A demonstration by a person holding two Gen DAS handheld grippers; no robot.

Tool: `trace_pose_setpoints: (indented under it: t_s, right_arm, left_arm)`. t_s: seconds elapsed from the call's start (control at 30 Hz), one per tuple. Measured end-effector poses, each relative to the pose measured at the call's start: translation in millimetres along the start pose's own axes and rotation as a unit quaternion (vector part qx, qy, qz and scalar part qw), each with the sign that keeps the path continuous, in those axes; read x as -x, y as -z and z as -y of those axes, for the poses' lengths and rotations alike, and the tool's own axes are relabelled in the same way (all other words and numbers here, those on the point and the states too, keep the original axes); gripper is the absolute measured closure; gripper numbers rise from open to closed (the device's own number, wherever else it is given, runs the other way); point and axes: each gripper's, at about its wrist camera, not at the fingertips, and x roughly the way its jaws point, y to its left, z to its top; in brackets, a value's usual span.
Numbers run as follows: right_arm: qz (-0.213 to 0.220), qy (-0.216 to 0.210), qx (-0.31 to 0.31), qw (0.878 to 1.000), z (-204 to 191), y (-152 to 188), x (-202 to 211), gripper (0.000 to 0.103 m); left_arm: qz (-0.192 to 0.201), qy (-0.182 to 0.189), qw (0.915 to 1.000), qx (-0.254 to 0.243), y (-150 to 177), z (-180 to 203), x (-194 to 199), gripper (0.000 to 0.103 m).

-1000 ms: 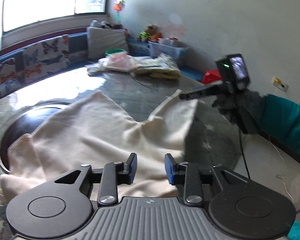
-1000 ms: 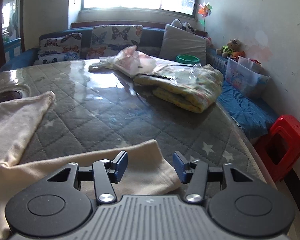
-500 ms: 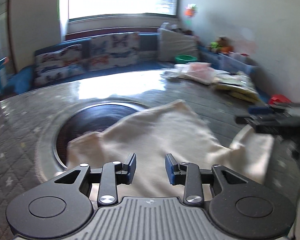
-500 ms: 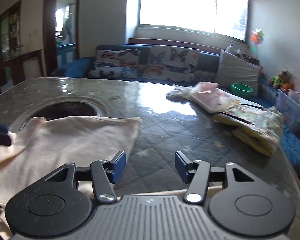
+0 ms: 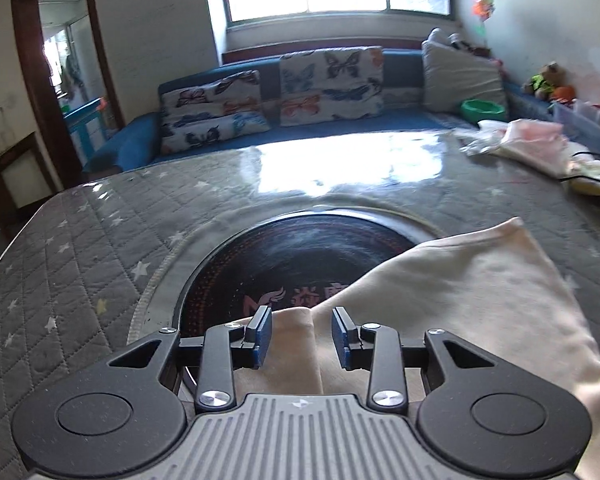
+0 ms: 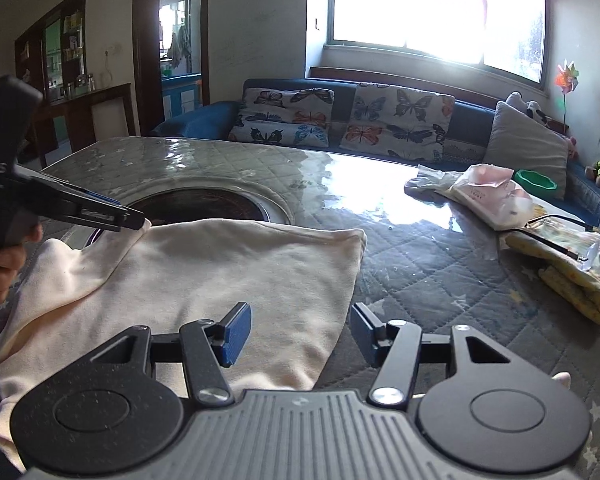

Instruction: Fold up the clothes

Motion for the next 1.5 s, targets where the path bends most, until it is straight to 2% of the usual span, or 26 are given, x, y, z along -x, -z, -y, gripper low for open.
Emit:
trace_pose_setpoints:
  t_s: [0.07,0.1,0.17,0.3,0.53,0.73,0.93,1.03,1.13,1.27,1.33,1.4,1.5]
  right_arm:
    - [0.000,0.000,-0.002,1.000,1,0,0,0.047]
    - [-0.001,-0.001,-0.004,1.000,2,0,0,0.047]
    - [0.000,-0.001,-0.003,1.000,2,0,1,0.047]
    - [0.001,0.001,-0.002,1.000,2,0,3,0.047]
    - [0.007,-0.001,-0.001,1.000,1,-3,4,0.047]
    - [0.014,-0.002,-0.002,1.000,-1,-3,8,0.047]
    - [0.017,-0.005,-0.002,1.000,-3,-4,9,0.047]
    - [0.014,-0.006,-0.003,1.000,-3,-5,7,0.047]
    - [0.011,-0.009,-0.003,1.000,-5,-5,3,0.047]
    - [0.011,-0.013,0.000,1.000,-8,-6,4,0.047]
    - [0.010,-0.014,0.001,1.000,-9,-6,4,0.047]
    - [0.010,-0.014,-0.001,1.000,-8,-6,4,0.047]
    - [0.009,-0.013,-0.005,1.000,-6,-5,3,0.047]
  left_arm:
    - [-0.008,-0.007,0.9999,0.004,0,2,-8,0.070]
    - [-0.012,-0.012,0.9998,0.005,0,3,-11,0.079]
    - [-0.017,-0.013,0.9997,0.010,1,3,-15,0.091]
    - [-0.005,-0.018,0.9997,0.013,3,0,-8,0.100]
    - [0.032,-0.018,0.9990,0.027,-4,-21,26,0.102]
    - [0.060,-0.029,0.9972,0.033,-15,-58,55,0.102]
    - [0.063,-0.061,0.9946,0.056,-16,-97,63,0.102]
    - [0.050,-0.042,0.9958,0.064,-15,-102,61,0.102]
    - [0.042,-0.014,0.9982,0.040,-13,-81,56,0.099]
    - [0.023,0.010,0.9996,0.014,-9,-45,38,0.087]
    - [0.011,0.011,0.9998,0.008,-8,-32,27,0.080]
    - [0.001,0.009,1.0000,0.003,-6,-21,17,0.064]
    - [-0.016,-0.007,0.9998,-0.005,-5,-10,3,0.060]
